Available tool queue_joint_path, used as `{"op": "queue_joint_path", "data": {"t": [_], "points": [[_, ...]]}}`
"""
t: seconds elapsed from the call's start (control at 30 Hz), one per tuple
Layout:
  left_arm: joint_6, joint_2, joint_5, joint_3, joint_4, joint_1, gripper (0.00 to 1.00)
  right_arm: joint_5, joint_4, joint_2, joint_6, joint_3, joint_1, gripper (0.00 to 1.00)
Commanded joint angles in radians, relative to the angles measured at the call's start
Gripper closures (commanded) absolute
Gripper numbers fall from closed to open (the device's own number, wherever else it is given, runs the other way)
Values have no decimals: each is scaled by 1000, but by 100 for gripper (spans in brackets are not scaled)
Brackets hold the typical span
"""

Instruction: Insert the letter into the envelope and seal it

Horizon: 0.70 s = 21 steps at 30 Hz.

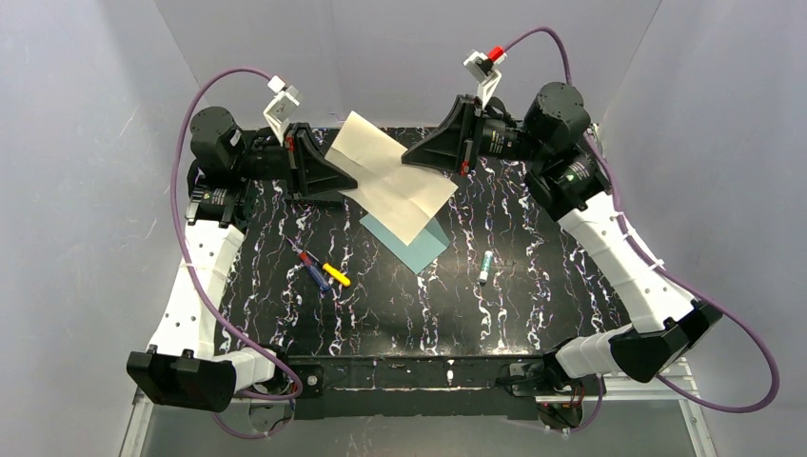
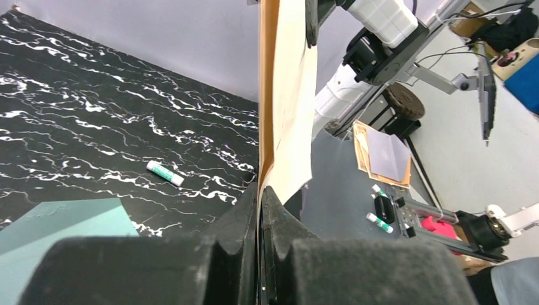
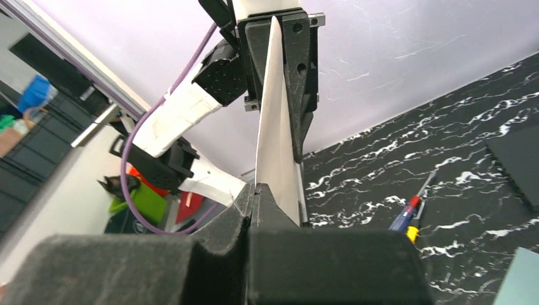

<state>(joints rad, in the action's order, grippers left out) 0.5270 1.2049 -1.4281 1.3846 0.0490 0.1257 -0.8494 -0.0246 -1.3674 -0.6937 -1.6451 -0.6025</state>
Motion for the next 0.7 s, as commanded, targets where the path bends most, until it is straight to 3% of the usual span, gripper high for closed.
{"op": "queue_joint_path", "data": {"t": [0.0,0.07,0.1,0.13,0.2,0.33,0.43,0.57,0.67], "points": [[-97,-31,100,43,-56,-25,100,-29,275,42,-241,48,9,99],[-117,-29,131,65,-89,-31,100,-38,395,46,-356,84,9,99],[-116,-23,133,75,-93,-32,88,-40,430,50,-392,96,9,99],[-109,-18,130,83,-90,-32,70,-38,433,54,-399,98,9,99],[-73,-15,133,77,-57,-32,49,-2,344,64,-324,74,9,99],[9,-50,285,29,15,-32,22,171,288,109,-189,114,9,99],[193,-80,443,-35,119,-31,14,279,431,129,-247,182,9,99],[591,-89,573,-180,497,-23,14,329,587,95,-351,196,4,99],[817,-65,618,-224,726,-20,14,359,601,82,-368,189,-10,99]]}}
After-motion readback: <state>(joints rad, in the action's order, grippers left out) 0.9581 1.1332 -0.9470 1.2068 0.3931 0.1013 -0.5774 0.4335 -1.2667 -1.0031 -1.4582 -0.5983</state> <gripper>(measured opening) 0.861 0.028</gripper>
